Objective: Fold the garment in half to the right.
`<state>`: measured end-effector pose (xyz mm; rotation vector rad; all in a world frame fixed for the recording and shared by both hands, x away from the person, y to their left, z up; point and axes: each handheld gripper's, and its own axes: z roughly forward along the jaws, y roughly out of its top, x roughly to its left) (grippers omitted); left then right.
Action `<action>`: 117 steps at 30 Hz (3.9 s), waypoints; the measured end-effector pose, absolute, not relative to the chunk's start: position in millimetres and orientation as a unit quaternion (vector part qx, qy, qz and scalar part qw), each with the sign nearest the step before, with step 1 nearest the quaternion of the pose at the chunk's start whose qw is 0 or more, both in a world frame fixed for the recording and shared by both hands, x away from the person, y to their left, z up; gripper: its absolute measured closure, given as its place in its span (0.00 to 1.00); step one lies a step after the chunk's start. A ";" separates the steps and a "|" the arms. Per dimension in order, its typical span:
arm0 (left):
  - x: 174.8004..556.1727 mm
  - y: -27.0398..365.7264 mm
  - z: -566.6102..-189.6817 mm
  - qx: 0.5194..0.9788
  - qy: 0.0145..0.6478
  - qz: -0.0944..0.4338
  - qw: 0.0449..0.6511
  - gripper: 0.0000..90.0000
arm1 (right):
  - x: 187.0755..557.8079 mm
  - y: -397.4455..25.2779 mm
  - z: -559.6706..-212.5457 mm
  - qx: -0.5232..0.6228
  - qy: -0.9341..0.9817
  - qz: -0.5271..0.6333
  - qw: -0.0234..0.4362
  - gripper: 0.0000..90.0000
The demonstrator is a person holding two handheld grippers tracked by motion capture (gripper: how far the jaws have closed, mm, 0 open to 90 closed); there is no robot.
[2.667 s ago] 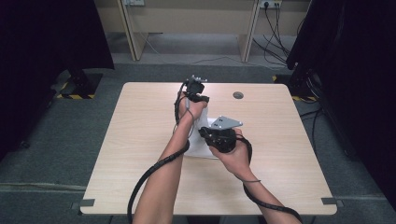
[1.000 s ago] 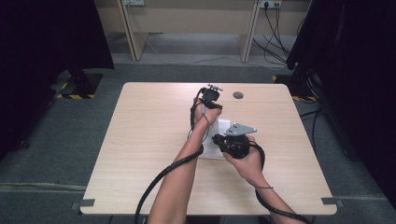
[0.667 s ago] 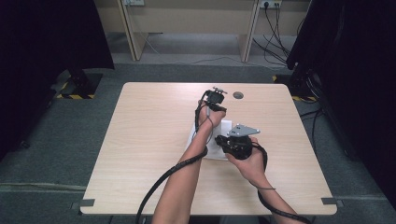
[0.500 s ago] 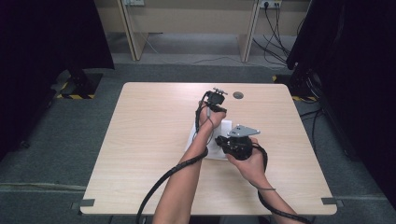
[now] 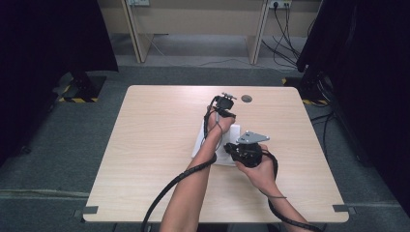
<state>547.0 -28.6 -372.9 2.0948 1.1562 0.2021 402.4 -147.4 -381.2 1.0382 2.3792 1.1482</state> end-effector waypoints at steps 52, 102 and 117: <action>548.0 -43.2 -384.8 0.811 0.456 0.069 0.360 0.81 | 402.2 -170.6 -392.4 0.384 0.829 0.380 0.146 0.77; 541.4 -31.8 -395.2 0.843 0.428 0.113 0.306 0.57 | 403.5 -184.0 -395.2 0.417 0.828 0.348 0.139 0.84; 540.7 -39.6 -401.0 0.853 0.414 0.113 0.295 0.53 | 404.7 -195.2 -390.3 0.438 0.813 0.362 0.127 0.70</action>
